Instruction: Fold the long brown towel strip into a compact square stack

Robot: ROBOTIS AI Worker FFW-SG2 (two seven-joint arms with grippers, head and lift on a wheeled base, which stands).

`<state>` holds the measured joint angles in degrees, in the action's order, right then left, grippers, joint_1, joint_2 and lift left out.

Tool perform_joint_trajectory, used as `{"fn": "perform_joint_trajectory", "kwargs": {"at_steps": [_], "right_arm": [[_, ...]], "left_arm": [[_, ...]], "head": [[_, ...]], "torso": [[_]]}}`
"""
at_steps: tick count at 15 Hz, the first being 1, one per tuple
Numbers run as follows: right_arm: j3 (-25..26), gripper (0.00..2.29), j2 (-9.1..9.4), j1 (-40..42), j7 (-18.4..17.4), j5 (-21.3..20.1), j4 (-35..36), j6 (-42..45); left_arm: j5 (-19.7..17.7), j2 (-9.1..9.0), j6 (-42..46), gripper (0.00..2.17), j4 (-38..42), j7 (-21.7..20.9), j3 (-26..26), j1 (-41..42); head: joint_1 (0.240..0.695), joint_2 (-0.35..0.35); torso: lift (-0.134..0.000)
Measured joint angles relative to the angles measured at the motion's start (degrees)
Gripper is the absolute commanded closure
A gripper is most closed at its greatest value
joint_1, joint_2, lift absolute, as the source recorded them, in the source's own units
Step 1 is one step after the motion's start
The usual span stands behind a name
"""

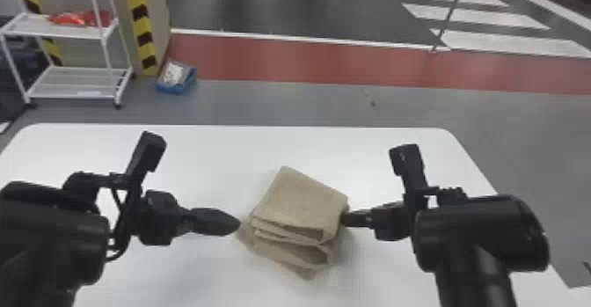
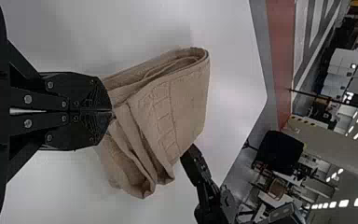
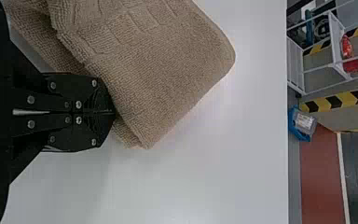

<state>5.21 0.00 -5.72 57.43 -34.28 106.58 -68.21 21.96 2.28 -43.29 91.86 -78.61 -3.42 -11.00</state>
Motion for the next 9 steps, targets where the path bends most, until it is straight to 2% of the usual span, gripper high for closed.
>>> {"fn": "perform_joint_trajectory", "kwargs": {"at_steps": [9], "right_arm": [[-0.9,2.21,0.00,-1.5,-4.8,3.9,-2.8,7.7]], "left_arm": [[-1.4,-0.51,-3.2,2.15,3.1,-2.4,-1.1,3.3]], "head": [[0.695,-0.193]], "torso": [[-0.124]]}}
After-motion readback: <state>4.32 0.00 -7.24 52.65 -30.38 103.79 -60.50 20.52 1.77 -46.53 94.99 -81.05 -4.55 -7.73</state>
